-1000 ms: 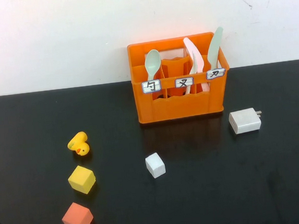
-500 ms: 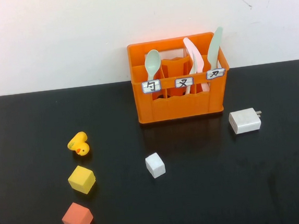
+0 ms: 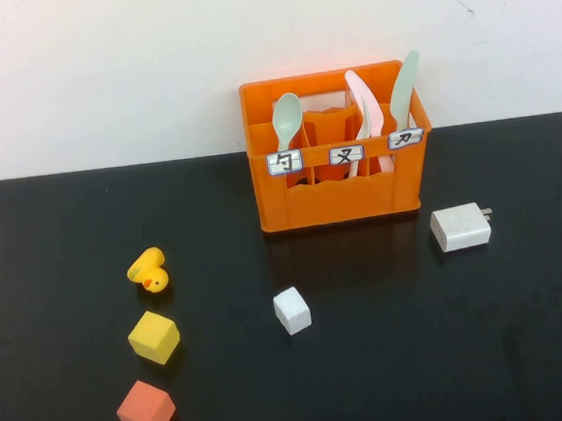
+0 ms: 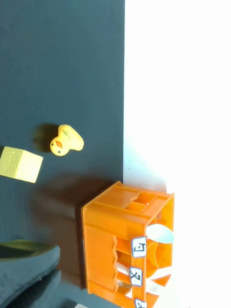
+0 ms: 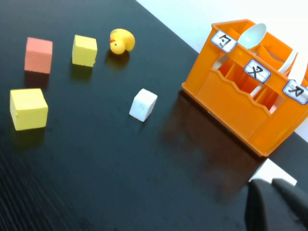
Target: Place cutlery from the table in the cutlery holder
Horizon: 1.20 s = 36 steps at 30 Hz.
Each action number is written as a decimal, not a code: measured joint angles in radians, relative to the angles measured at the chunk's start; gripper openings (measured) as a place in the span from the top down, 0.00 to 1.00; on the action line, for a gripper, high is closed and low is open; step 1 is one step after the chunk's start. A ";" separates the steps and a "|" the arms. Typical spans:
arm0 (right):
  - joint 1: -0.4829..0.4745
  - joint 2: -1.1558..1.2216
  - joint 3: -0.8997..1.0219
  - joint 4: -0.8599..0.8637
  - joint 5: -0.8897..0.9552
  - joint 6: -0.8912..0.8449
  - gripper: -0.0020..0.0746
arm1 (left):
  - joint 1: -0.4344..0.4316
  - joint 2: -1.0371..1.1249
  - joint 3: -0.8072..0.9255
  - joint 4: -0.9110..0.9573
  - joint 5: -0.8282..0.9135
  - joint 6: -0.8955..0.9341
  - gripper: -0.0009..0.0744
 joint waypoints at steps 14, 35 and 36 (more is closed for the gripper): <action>0.000 0.000 0.000 0.000 0.017 0.000 0.98 | 0.000 0.000 0.000 -0.002 -0.002 0.000 0.99; 0.000 0.000 0.000 -0.004 0.034 0.000 0.98 | 0.004 -0.086 0.074 0.312 -0.120 -0.248 0.99; 0.000 0.000 0.000 -0.004 0.036 0.000 0.98 | 0.008 -0.090 0.097 0.375 -0.151 -0.315 0.99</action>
